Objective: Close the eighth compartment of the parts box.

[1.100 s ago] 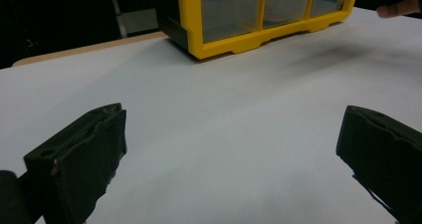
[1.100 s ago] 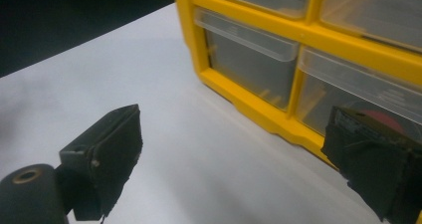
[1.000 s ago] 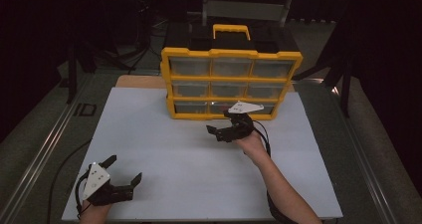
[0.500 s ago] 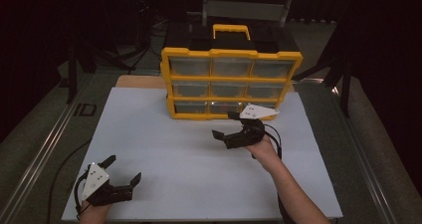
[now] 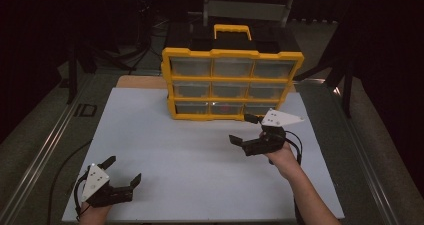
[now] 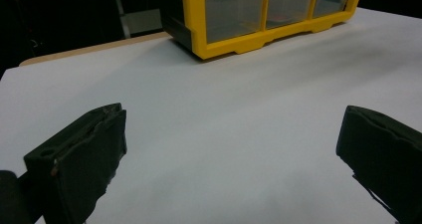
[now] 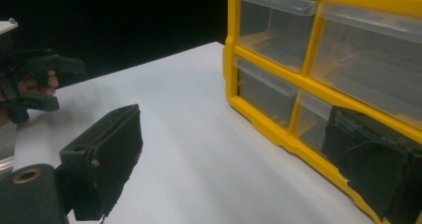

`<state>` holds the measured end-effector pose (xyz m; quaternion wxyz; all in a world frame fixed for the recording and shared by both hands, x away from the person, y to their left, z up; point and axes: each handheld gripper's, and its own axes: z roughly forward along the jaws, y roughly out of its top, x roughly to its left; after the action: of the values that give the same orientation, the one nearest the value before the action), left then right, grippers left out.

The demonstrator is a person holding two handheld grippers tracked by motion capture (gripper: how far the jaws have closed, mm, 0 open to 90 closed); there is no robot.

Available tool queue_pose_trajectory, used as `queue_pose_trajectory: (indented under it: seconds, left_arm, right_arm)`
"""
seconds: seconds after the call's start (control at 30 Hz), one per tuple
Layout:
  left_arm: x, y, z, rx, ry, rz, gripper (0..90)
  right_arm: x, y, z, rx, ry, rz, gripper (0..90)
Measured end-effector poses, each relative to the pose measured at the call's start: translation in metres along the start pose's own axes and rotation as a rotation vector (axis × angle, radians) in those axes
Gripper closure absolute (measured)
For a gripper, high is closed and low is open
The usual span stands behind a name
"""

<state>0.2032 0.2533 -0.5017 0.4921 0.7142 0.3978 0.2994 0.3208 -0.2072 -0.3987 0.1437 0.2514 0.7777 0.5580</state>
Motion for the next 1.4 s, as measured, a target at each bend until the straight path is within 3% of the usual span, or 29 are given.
queue_pose_trajectory:
  seconds: [0.27,0.47,0.8,1.4]
  left_arm:
    - [0.0,0.0,0.0,0.0,-0.001,0.001,0.2]
    - [-0.001,0.0,0.0,0.001,-0.002,0.002,0.2]
    - [-0.001,0.0,0.001,0.003,-0.004,0.007,0.2]
    - [-0.001,0.0,0.001,0.003,-0.005,-0.002,0.2]
  right_arm:
    - [0.003,-0.008,-0.025,-0.025,-0.006,-0.039,8.4]
    - [0.006,-0.017,-0.041,-0.034,-0.003,-0.035,8.3]
    - [0.007,-0.03,-0.068,-0.058,-0.04,-0.045,8.4]
    - [0.003,-0.076,-0.087,-0.017,-0.09,-0.058,8.4]
